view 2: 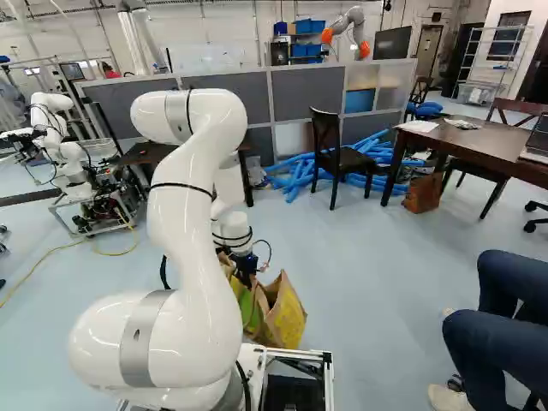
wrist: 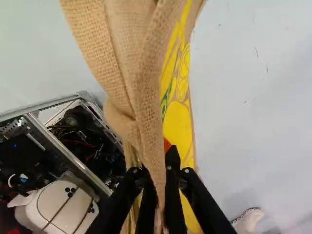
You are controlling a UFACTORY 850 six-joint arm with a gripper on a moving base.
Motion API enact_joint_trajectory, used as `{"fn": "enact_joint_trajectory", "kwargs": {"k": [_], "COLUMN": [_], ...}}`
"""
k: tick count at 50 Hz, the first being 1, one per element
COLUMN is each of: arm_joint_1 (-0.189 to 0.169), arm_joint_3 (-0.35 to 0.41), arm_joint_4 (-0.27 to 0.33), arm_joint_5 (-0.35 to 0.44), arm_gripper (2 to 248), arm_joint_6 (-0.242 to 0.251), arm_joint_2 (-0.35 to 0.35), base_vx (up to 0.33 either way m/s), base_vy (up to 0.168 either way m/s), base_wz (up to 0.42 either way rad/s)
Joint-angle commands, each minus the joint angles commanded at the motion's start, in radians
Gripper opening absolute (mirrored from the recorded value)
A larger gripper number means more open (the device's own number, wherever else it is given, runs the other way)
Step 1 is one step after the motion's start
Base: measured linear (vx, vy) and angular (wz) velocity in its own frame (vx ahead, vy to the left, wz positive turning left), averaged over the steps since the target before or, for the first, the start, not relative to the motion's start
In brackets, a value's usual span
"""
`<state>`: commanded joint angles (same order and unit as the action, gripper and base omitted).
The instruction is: Pick up the bag on the ground and place it on the table
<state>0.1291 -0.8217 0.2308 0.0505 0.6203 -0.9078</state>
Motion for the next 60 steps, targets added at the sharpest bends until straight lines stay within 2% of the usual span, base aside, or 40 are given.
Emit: {"fn": "enact_joint_trajectory", "kwargs": {"k": [38,60], "arm_joint_1": [0.001,-0.023], "arm_joint_3": [0.115,0.156], "arm_joint_4": [-0.113,-0.153], "arm_joint_5": [-0.004,-0.079], "arm_gripper": [22,22], "arm_joint_6": [0.000,0.000], "arm_joint_2": [0.176,0.276], "base_vx": [0.000,0.000], "base_vy": [0.000,0.000], "base_wz": [0.000,0.000]}}
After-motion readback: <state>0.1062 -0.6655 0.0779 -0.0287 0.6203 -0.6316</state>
